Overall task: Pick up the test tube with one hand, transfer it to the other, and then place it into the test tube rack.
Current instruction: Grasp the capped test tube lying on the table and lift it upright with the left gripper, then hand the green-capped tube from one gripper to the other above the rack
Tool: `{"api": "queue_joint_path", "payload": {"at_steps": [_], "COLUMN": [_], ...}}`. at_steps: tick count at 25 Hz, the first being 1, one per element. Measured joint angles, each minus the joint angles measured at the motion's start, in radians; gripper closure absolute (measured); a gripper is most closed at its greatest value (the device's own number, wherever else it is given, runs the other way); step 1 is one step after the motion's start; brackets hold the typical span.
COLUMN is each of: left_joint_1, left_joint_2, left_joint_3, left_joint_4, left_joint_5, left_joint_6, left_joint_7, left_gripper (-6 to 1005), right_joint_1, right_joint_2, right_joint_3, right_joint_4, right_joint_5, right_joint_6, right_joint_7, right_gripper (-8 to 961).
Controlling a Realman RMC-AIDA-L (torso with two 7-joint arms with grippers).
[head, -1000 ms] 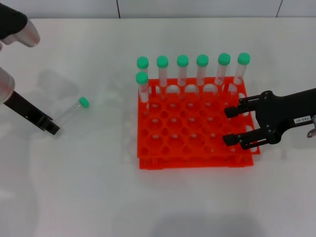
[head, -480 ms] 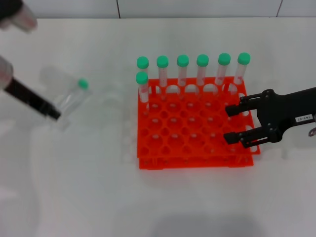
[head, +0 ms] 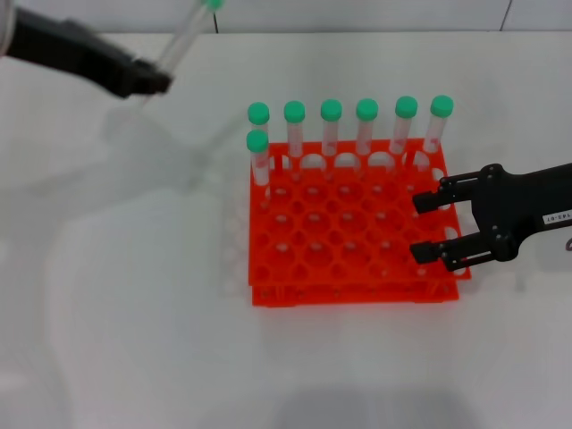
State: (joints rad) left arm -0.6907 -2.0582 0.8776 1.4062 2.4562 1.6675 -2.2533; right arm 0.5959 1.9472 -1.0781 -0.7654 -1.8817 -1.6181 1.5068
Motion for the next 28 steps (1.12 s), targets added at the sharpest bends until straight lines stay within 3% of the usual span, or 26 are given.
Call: {"api": "queue_joint_path", "payload": {"at_steps": [6, 12, 21, 28], "left_joint_1": [0.073, 0.111, 0.047, -0.023], "left_joint_2": [-0.021, -0.02, -0.011, 0.014], "left_joint_3": [0.023, 0.086, 0.094, 0.089], "left_joint_4": [-0.025, -0.216, -0.559, -0.756], "left_joint_5": [-0.322, -0.554, -0.601, -0.606], "left_joint_6": [-0.101, -0.196, -0.167, -0.159], "left_joint_7": [0.19, 0.367, 0.661, 0.81], "left_gripper": [813, 813, 813, 814], "right_joint_1": [-0.004, -0.009, -0.023, -0.032], "right_joint_2": [0.012, 0.024, 0.028, 0.029], "right_joint_3": [0.0, 0.0, 0.005, 0.068], "right_joint_4": [0.0, -0.007, -0.017, -0.025], "right_joint_5": [0.003, 0.015, 0.047, 0.055], "right_joint_6": [0.0, 0.0, 0.0, -0.018], "right_joint_7": [-0.006, -0.008, -0.012, -0.018], "right_gripper": [220, 220, 220, 220]}}
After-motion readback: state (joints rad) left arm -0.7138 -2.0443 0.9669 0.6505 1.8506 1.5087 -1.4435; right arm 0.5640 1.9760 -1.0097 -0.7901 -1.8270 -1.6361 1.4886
